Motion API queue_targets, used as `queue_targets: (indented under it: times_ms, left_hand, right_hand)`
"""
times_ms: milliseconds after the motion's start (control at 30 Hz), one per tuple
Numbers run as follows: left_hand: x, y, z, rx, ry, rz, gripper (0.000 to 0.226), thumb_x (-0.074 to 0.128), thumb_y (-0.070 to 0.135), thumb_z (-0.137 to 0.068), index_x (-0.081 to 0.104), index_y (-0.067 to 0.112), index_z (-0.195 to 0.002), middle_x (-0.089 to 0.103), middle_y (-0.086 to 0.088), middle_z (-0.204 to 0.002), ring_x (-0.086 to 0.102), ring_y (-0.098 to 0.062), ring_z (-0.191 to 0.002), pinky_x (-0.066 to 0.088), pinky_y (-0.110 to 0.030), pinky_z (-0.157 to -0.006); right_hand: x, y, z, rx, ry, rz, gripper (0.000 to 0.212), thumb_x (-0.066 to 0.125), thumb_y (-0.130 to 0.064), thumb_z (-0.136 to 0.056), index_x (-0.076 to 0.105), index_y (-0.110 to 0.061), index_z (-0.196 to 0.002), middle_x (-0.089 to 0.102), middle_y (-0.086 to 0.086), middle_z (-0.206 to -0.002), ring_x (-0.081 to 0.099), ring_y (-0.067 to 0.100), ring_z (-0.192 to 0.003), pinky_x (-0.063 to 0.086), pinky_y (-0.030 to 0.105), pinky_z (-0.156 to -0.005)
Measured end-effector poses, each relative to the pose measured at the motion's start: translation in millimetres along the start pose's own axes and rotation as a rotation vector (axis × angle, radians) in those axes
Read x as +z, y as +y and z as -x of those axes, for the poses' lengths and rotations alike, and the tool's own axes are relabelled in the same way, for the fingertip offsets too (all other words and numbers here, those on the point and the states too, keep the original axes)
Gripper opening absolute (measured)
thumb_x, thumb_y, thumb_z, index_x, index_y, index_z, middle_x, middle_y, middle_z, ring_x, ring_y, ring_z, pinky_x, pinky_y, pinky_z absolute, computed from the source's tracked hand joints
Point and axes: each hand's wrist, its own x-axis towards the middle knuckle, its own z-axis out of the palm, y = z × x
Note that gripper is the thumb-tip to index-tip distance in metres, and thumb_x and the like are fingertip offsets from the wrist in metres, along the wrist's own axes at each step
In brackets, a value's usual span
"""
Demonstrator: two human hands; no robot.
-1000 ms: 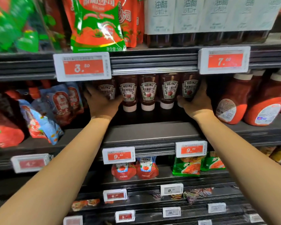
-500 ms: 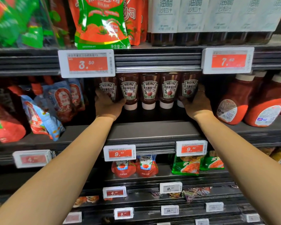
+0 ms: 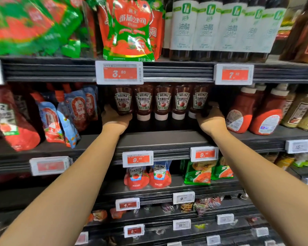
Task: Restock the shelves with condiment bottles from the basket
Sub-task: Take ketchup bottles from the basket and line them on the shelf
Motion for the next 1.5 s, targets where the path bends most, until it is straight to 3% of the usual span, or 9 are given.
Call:
queue_targets:
  times_ms: [233,333,433,700,833,1000,1133,1300,1500]
  left_hand:
    - [-22,-25,20,0.171,-0.128,0.239,0.02,0.081,0.009,-0.08,0.069,0.015,-0.095,0.073,-0.011,-0.106,0.067,-0.032,-0.103,0.054,-0.045,-0.097]
    - [-35,-35,28,0.222,-0.214,0.295,0.014,0.075,0.01,-0.079,0.074,0.023,-0.085,0.076,-0.003,-0.091,0.071,-0.024,-0.09,0.058,-0.047,-0.091]
    - [-53,-40,39,0.282,-0.238,0.262,0.011,0.074,0.018,-0.079,0.075,0.026,-0.086,0.077,0.003,-0.087,0.072,-0.016,-0.088,0.059,-0.045,-0.088]
    - [-117,-61,125,0.552,-0.372,0.233,0.028,0.07,-0.001,-0.089,0.071,0.026,-0.097,0.075,0.002,-0.098,0.072,-0.016,-0.097,0.055,-0.023,-0.088]
    - [-117,-104,181,0.368,-0.313,0.276,0.027,0.07,-0.005,-0.088,0.071,0.021,-0.097,0.076,-0.005,-0.097,0.073,-0.016,-0.097,0.054,-0.019,-0.087]
    - [-77,-201,267,-0.05,-0.273,0.16,0.024,0.063,-0.013,-0.09,0.067,0.008,-0.102,0.072,-0.006,-0.088,0.067,-0.001,-0.079,0.052,-0.015,-0.078]
    - [-50,-267,347,-0.399,-0.296,0.095,0.026,0.055,-0.021,-0.09,0.059,-0.001,-0.106,0.056,-0.008,-0.08,0.055,0.007,-0.056,0.043,-0.006,-0.058]
    - [-37,-322,440,-0.799,-0.397,0.064,0.028,0.056,-0.013,-0.092,0.062,0.005,-0.112,0.063,-0.009,-0.091,0.057,-0.014,-0.071,0.042,-0.022,-0.059]
    - [-27,-383,499,-1.132,-0.336,0.199,0.009,0.058,0.008,-0.099,0.061,0.016,-0.101,0.065,-0.01,-0.1,0.063,-0.026,-0.092,0.044,-0.035,-0.081]
  right_hand:
    - [0,-22,79,-0.075,0.046,0.079,0.032,0.074,-0.026,-0.088,0.065,-0.013,-0.116,0.071,0.009,-0.115,0.064,0.029,-0.109,0.04,0.024,-0.084]
    - [-1,-25,113,-0.149,0.058,0.02,0.025,0.072,-0.022,-0.089,0.064,-0.02,-0.112,0.069,-0.003,-0.105,0.065,0.016,-0.1,0.047,0.023,-0.088]
    - [-4,-16,147,-0.192,0.071,-0.028,0.023,0.071,-0.019,-0.09,0.063,-0.029,-0.108,0.067,-0.008,-0.106,0.062,0.006,-0.094,0.042,0.003,-0.079]
    - [-16,41,205,-0.334,0.008,-0.134,0.025,0.07,-0.018,-0.086,0.065,-0.039,-0.099,0.065,-0.009,-0.105,0.067,0.009,-0.088,0.057,0.03,-0.076]
    - [-11,89,229,-0.313,-0.192,-0.168,0.036,0.073,-0.015,-0.089,0.062,-0.047,-0.101,0.065,-0.012,-0.106,0.066,0.008,-0.093,0.054,0.024,-0.081]
    - [4,153,273,-0.103,-0.531,-0.233,0.022,0.077,-0.011,-0.087,0.065,-0.018,-0.104,0.066,0.008,-0.098,0.062,0.008,-0.082,0.051,0.023,-0.076]
    - [19,208,315,0.063,-0.878,-0.001,0.014,0.072,-0.002,-0.09,0.058,-0.003,-0.092,0.056,0.0,-0.082,0.054,0.008,-0.07,0.045,0.015,-0.071]
    - [37,259,366,0.224,-1.366,0.341,0.016,0.066,-0.005,-0.096,0.057,-0.01,-0.083,0.053,-0.005,-0.066,0.049,0.003,-0.052,0.037,0.013,-0.048]
    - [57,277,413,0.433,-1.407,0.45,0.015,0.072,-0.012,-0.091,0.066,-0.01,-0.104,0.064,0.004,-0.08,0.055,0.013,-0.06,0.046,0.017,-0.048]
